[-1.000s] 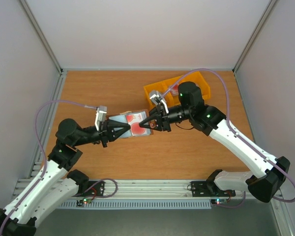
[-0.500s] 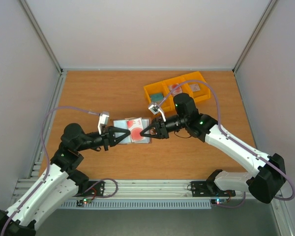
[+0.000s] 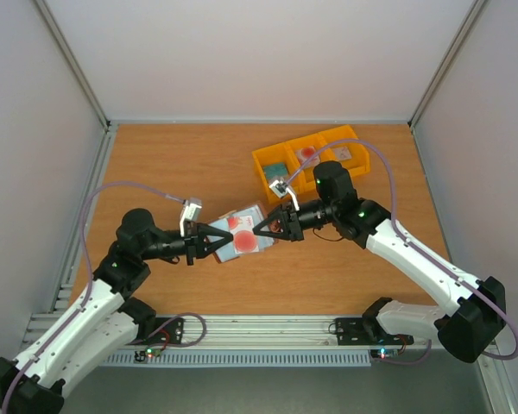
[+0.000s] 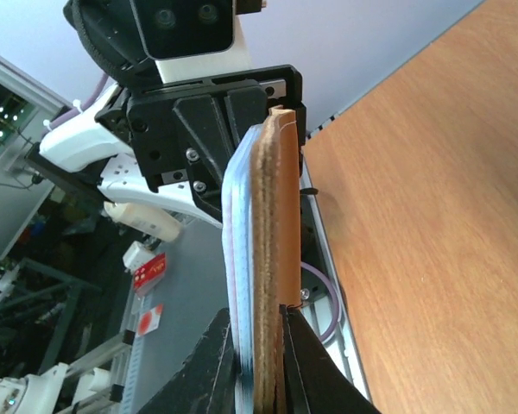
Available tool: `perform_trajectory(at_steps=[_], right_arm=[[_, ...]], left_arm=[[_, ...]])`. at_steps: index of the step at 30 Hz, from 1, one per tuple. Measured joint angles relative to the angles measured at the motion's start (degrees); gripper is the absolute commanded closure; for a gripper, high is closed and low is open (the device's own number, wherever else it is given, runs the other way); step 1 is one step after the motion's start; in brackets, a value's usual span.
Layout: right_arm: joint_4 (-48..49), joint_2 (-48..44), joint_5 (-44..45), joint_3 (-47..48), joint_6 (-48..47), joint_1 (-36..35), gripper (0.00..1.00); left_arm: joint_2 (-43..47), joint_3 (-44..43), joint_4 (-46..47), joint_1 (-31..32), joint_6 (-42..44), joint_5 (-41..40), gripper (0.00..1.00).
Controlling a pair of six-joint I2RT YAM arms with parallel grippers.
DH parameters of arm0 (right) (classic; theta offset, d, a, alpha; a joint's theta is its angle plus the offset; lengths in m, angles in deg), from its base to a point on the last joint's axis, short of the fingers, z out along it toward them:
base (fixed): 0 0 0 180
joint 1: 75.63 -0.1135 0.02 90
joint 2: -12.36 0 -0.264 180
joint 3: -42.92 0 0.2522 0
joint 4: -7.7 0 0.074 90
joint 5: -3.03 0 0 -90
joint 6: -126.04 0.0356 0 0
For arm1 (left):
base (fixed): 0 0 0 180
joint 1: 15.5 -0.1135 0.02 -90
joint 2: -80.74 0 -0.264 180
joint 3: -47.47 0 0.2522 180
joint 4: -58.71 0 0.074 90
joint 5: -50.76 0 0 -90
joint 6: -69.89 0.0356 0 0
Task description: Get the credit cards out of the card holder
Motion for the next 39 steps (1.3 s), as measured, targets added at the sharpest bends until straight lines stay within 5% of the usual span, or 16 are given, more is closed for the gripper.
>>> perform_trajectory(at_steps=[7,10,17,21,25,32,39], right_arm=[[-0.26,0.48,-0.44,0.00,-0.57,0.24,0.99],[0.44,0.48,-1.07,0.00,-0.28,0.48,0.99],[3.85,0.83,-1.68,0.90,1.70,0.48,0.99],[5.66,0.83,-1.75,1.29,2.84,0.50,0.99],[6.05,0.85,-1.90,2.58,3.08,0.50,0.99],[4.85,0.50,-2.21,3.04,2.16,1.88,0.99],[-1.99,-5.92,0.98,-1.09,2.08,10.69,0.99]], left_arm=[[-0.39,-0.55,-0.35,-0.04,0.44,1.16,0.97],[-0.44,-0.44,1.68,-0.04,-0.83,2.05,0.74],[-0.85,-0.02,8.63,-0.09,-4.17,0.79,0.65],[-1.84,-0.02,11.23,-0.09,-4.72,0.13,0.74],[-3.13,-0.13,14.23,-0.02,-5.51,0.31,0.99],[-2.93,-0.13,14.75,-0.11,-6.14,0.02,1.00],[-1.95,0.42,9.73,-2.36,-7.02,-4.09,1.00]])
